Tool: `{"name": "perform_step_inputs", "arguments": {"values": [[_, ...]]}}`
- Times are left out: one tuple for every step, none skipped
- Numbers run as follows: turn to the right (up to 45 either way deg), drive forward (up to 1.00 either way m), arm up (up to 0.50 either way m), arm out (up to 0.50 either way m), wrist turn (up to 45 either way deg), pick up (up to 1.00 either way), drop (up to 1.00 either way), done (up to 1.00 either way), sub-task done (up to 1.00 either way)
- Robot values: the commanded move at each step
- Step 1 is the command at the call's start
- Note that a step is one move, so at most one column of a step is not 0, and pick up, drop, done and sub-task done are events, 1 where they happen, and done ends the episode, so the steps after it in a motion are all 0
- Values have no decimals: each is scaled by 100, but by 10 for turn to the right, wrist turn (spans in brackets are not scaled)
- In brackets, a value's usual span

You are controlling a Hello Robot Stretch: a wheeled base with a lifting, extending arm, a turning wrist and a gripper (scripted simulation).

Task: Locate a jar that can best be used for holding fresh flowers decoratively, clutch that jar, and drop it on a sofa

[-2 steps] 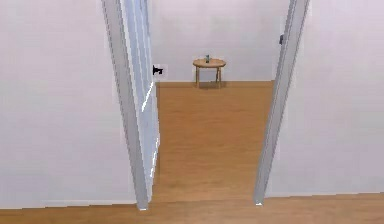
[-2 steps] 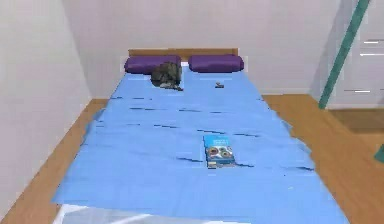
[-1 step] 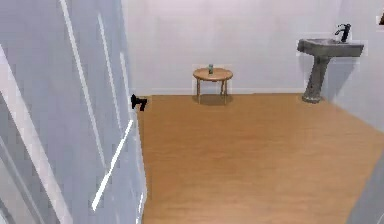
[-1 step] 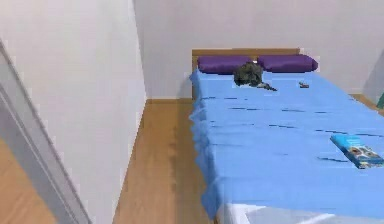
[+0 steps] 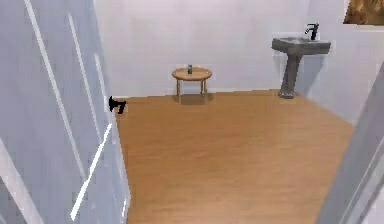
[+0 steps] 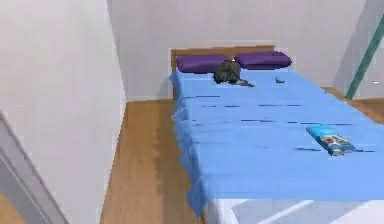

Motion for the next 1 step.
{"name": "perform_step_inputs", "arguments": {"values": [[0, 90, 0, 0, 0, 0, 0, 0, 0]]}}
